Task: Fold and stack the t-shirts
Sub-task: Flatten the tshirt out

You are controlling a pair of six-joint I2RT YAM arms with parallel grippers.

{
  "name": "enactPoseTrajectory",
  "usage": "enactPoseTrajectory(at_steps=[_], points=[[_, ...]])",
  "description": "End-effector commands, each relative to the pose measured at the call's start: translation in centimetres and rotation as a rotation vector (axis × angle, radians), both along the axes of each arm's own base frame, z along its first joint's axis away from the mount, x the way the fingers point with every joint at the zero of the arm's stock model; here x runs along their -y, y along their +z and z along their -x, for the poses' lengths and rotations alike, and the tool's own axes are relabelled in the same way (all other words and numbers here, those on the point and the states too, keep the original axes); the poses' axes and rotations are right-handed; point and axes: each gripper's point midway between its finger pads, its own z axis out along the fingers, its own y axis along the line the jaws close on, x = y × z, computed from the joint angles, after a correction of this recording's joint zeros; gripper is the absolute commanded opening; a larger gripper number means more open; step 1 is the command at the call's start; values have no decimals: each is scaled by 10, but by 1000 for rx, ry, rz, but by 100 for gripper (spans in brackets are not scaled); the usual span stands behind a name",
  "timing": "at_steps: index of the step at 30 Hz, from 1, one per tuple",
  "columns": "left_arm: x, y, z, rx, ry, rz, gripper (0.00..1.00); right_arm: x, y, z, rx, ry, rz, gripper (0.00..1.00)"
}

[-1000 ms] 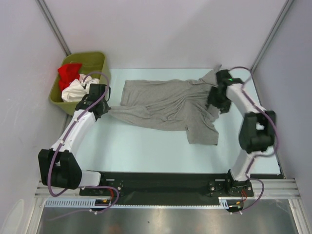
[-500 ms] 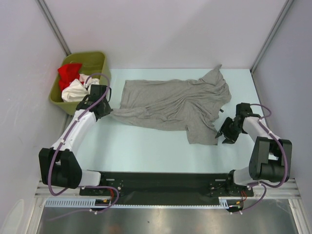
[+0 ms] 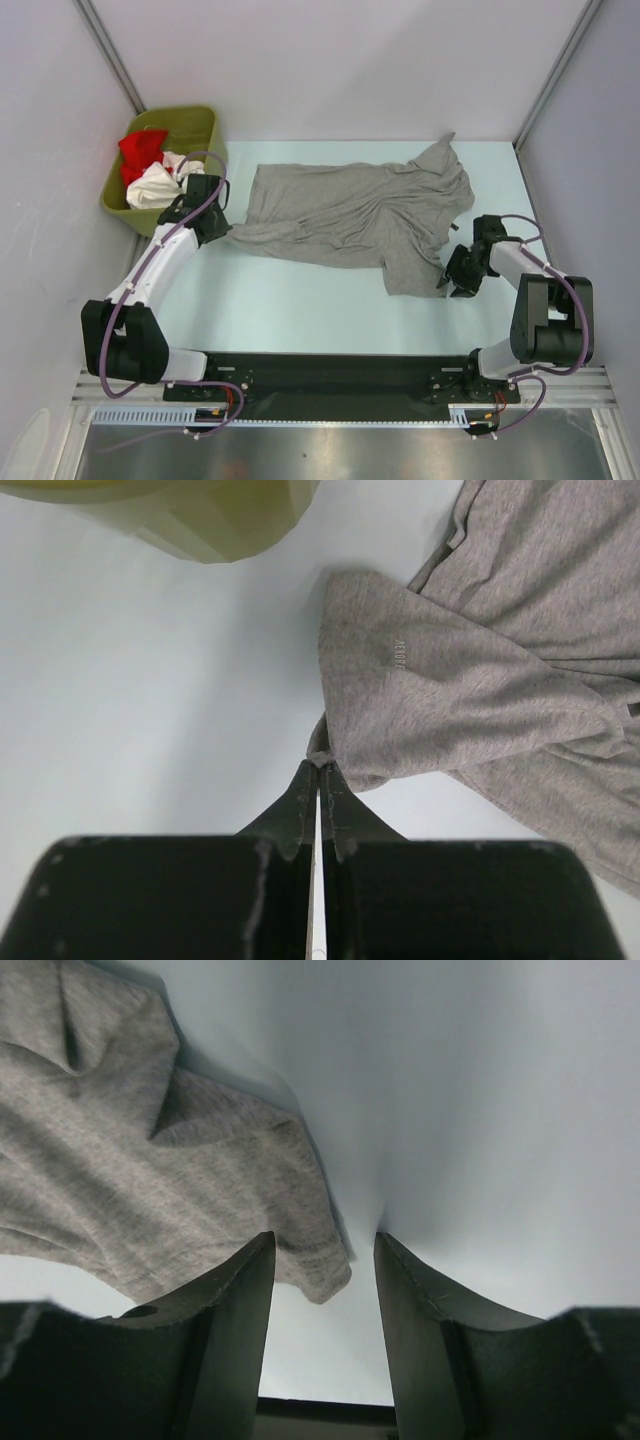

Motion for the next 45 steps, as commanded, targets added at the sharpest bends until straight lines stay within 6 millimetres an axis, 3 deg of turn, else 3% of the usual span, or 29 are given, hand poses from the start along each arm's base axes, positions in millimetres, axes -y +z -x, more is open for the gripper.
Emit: enactPoseTrajectory(at_steps=[1, 7, 13, 15, 17, 20, 23, 25, 27, 28, 30, 31, 32, 34, 35, 36, 37, 38, 39, 40, 41, 42, 43, 44, 45], points=[[1, 6, 1, 18, -3, -1, 0, 0, -8, 7, -20, -3, 20, 50], [1, 4, 4, 11, -2, -1, 0, -2, -13, 9, -30, -29, 29, 48], [2, 2, 5, 7, -5, 4, 0, -5, -19, 8, -33, -33, 15, 34], [1, 2, 7, 6, -2, 3, 0, -6, -21, 11, -34, -40, 7, 27], [2, 3, 6, 13, -1, 8, 0, -5, -19, 11, -22, -54, 1, 1], [1, 7, 4, 21, -3, 4, 0, -4, -2, 2, 25, -104, -34, 0], [3, 17, -5, 49, -7, 10, 0, 3, 42, -25, 160, -156, -51, 0], [9, 29, -13, 87, -26, 31, 0, 17, 88, -51, 298, -198, -55, 0], [15, 50, -28, 154, -42, 57, 0, 30, 117, -65, 364, -245, -69, 0], [19, 60, -39, 198, -59, 69, 0, 33, 150, -78, 408, -246, -65, 0], [23, 91, -58, 280, -67, 87, 0, 39, 174, -94, 440, -260, -58, 0], [26, 97, -69, 300, -70, 92, 0, 44, 210, -111, 531, -275, -57, 0], [27, 124, -81, 361, -74, 97, 1, 47, 230, -121, 577, -275, -56, 0], [28, 146, -98, 417, -75, 91, 0, 55, 248, -144, 609, -286, -51, 0], [29, 149, -109, 426, -75, 86, 0, 60, 296, -160, 715, -286, -49, 0], [28, 179, -119, 494, -71, 81, 0, 67, 293, -177, 697, -293, -47, 0], [29, 192, -126, 526, -73, 79, 0, 69, 312, -187, 733, -292, -53, 0], [30, 212, -137, 575, -80, 77, 0, 74, 357, -197, 836, -287, -44, 0], [32, 226, -142, 611, -90, 80, 0, 80, 356, -214, 832, -294, -46, 0], [34, 240, -149, 655, -100, 80, 0, 83, 370, -221, 867, -293, -42, 0], [35, 268, -153, 723, -110, 85, 1, 90, 378, -228, 886, -302, -36, 0], [40, 277, -162, 752, -131, 94, 0, 95, 414, -230, 974, -301, -24, 0], [42, 290, -165, 786, -144, 93, 0, 101, 413, -240, 981, -308, -20, 0], [43, 315, -166, 847, -155, 99, 0, 105, 428, -241, 1025, -311, -18, 0], [46, 327, -173, 891, -168, 101, 0, 113, 449, -245, 1110, -310, -3, 0]])
